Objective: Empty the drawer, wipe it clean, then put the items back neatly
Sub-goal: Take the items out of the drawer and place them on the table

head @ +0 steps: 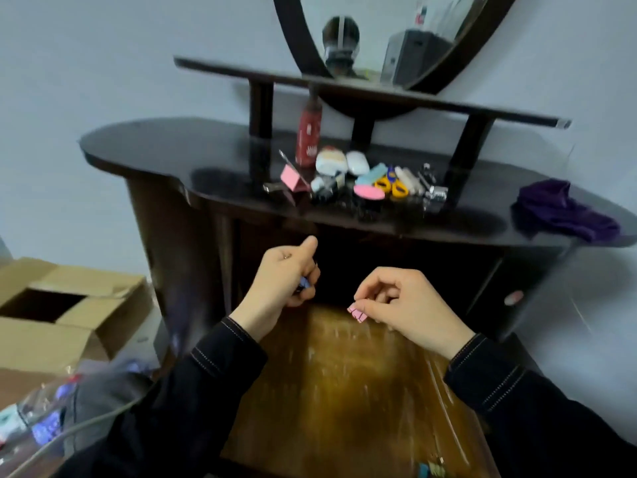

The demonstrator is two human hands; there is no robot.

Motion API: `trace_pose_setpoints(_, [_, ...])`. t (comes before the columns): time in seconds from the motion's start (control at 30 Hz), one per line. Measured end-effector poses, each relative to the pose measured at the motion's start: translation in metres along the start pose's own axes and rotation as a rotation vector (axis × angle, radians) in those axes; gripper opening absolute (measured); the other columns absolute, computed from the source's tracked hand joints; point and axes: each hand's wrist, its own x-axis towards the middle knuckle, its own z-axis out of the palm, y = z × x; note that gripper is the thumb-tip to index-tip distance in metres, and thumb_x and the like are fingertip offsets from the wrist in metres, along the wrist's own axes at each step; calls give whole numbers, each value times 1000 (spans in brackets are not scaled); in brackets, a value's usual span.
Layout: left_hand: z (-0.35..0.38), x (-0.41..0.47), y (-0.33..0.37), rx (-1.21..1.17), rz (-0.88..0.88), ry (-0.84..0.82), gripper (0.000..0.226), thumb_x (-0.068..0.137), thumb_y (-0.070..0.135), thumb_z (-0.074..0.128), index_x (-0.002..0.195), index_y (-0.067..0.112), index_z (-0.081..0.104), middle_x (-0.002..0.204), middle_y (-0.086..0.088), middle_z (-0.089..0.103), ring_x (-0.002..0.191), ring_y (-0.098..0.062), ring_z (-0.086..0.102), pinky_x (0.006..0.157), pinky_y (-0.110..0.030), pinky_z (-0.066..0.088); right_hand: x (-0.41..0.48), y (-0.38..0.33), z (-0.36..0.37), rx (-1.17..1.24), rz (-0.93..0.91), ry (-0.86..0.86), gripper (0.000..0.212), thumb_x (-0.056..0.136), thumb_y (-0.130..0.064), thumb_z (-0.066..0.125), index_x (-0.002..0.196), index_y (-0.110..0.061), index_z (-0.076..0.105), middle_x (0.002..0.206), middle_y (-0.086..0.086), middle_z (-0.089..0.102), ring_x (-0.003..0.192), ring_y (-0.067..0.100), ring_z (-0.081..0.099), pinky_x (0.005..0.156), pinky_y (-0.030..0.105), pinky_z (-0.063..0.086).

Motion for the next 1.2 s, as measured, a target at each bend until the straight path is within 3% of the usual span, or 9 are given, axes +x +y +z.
trace_pose_setpoints(0.13, [-17, 10, 68, 51, 256, 106, 57, 101, 45, 52, 54, 14, 41, 56, -6, 46, 38, -14, 38, 38, -16, 22, 43, -46, -13, 162, -158, 121, 17, 84, -7, 79, 79, -23, 73, 70, 0, 70, 53, 11, 59, 44, 22, 46])
trace_pose_setpoints(0.23, [-25, 24, 93, 286, 448, 224, 63, 102, 42, 49, 54, 3, 42, 46, -11, 43, 38, -14, 39, 42, -22, 30, 78, -65, -15, 273, -168, 190, 14, 83, -2, 78, 81, -15, 73, 69, 1, 71, 52, 13, 60, 42, 22, 46])
trace_pose_setpoints(0.33, [-40, 51, 94, 587, 497, 392, 60, 102, 42, 49, 60, 0, 39, 51, -17, 40, 48, -15, 36, 52, -37, 31, 108, -69, -8, 297, -88, 213, 11, 84, -1, 76, 82, -11, 72, 68, 0, 70, 52, 12, 60, 42, 23, 47])
trace_pose_setpoints(0.43, [-55, 76, 87, 814, 472, 475, 53, 103, 40, 48, 58, 14, 34, 55, 2, 40, 49, -11, 35, 53, -31, 27, 128, -67, 3, 274, -25, 225, 8, 86, -3, 75, 83, -10, 72, 73, 7, 71, 52, 12, 62, 44, 24, 49])
trace_pose_setpoints(0.6, [-59, 105, 79, 1064, 505, 288, 40, 101, 42, 48, 66, 23, 52, 72, 6, 52, 62, -8, 52, 56, -25, 34, 149, -63, 10, 142, 23, 206, 4, 89, -11, 73, 91, -14, 71, 77, 7, 74, 56, 10, 67, 42, 18, 44])
trace_pose_setpoints(0.73, [-52, 121, 82, 1141, 486, 175, 30, 102, 35, 47, 79, 27, 65, 86, 10, 50, 73, -6, 54, 62, -23, 38, 160, -61, 8, 65, 56, 214, 5, 92, -11, 69, 92, -17, 70, 79, 10, 74, 56, 11, 66, 40, 17, 44])
trace_pose_setpoints(0.93, [-43, 137, 87, 1127, 431, 134, 29, 102, 24, 47, 85, 20, 70, 95, 4, 56, 80, -10, 58, 76, -32, 52, 173, -54, -1, 35, 100, 263, 15, 94, -7, 64, 89, -20, 67, 75, 4, 71, 50, 5, 63, 40, 16, 42])
trace_pose_setpoints(1.13, [-43, 118, 88, 885, 480, 89, 32, 99, 25, 56, 71, 40, 62, 74, 17, 62, 66, 0, 60, 60, -11, 40, 166, -45, -10, 219, 44, 198, 10, 87, -10, 76, 89, -19, 73, 75, 4, 73, 51, 6, 62, 42, 17, 44])
trace_pose_setpoints(1.2, [-43, 107, 86, 887, 556, 55, 28, 98, 27, 60, 76, 44, 62, 80, 16, 62, 76, 4, 60, 64, -11, 43, 164, -45, -11, 226, 45, 169, 10, 87, -10, 76, 89, -19, 73, 76, 2, 74, 51, 5, 61, 42, 17, 43])
